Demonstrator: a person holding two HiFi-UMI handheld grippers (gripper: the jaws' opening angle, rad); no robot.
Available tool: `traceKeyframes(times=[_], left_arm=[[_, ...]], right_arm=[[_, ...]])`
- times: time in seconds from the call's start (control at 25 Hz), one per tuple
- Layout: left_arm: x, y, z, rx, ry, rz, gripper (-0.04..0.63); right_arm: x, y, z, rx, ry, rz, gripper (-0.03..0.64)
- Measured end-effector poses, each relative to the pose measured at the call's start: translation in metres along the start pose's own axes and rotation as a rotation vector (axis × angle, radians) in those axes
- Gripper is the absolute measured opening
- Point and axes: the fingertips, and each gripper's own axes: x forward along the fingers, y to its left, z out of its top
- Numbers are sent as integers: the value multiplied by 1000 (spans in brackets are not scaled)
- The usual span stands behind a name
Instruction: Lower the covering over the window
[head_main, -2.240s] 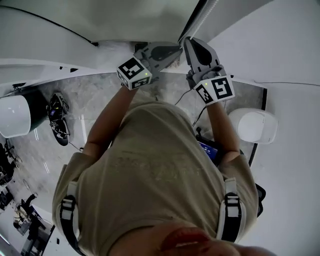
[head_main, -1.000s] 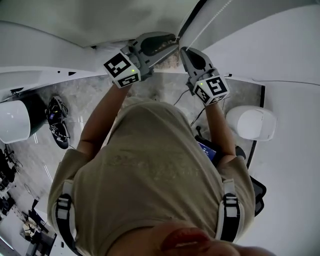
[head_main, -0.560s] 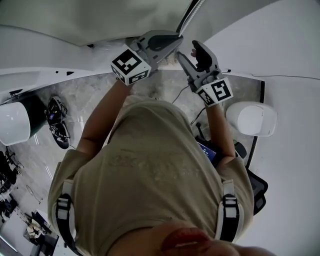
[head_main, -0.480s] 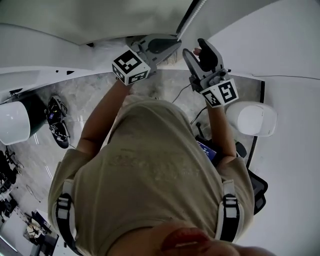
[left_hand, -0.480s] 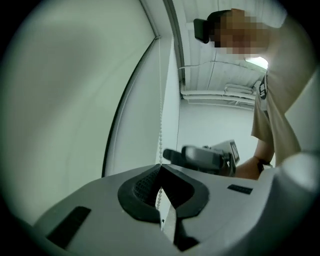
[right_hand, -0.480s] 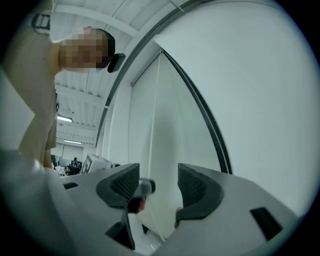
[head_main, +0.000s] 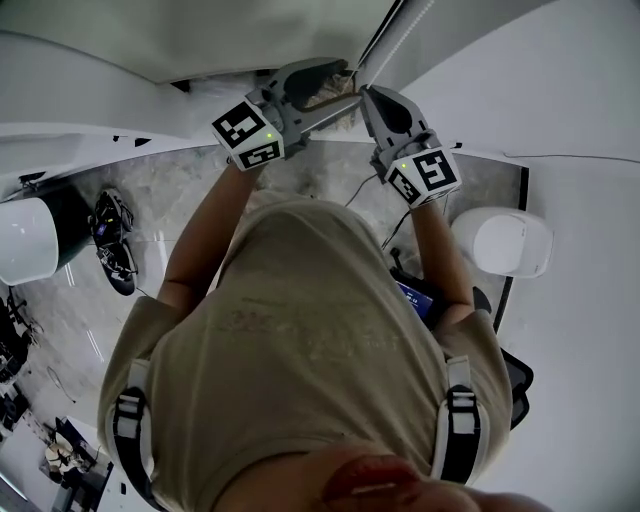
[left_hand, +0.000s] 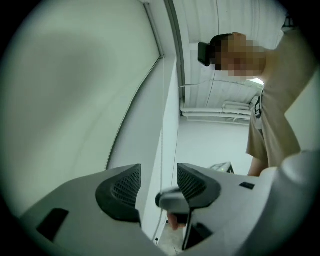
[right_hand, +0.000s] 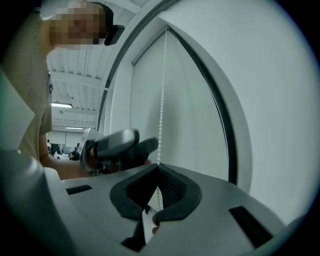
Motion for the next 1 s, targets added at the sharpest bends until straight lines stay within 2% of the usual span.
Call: traceKeyframes(times=[0.08,0.12,0.16,0.24,0.32,0.36,0.4,0.48,0.56,0.68,0.72,0.8,0.84,0.88,1.0], left_arm=[[18,-3,17,27,8,-15,216],[27,-5,20,50,25,-19,191],[33,-8,20,73,43,-15,50],[35,-10,17,103,59,-1,25],[25,-7,17,120,51,15,25],[19,-3,15,121,53,21,25],[15,0,10,115,68,21,25],[8,0,-15,104,137,1,23],[4,-12,-45,82,198,-30,23],[3,-32,-59,67,211,-54,25],[3,-33,-58,79,210,-56,25],[-1,-31,-51,109,190,-73,25],[-5,-27,-43,112,161,-78,81],[-10,-21,-31,107,123,-72,174],[-4,-9,11,83,22,-38,176]], right_arm=[[2,10,-8,6,24,23,9],[3,14,-7,4,24,32,9],[2,17,-7,2,23,38,9],[-2,18,-7,-13,6,36,9],[-13,12,4,-28,-64,18,30],[-20,8,16,-13,-126,9,180],[-26,4,31,5,-187,4,212],[-26,8,54,-4,-236,15,210],[-13,18,58,-45,-193,27,197],[-5,25,51,-49,-133,32,89],[-5,25,51,-48,-130,24,21],[-6,20,50,-60,-129,-18,11],[-7,15,44,-62,-117,-39,11],[-7,10,32,-56,-88,-51,11],[-7,7,-9,-5,15,-37,11]])
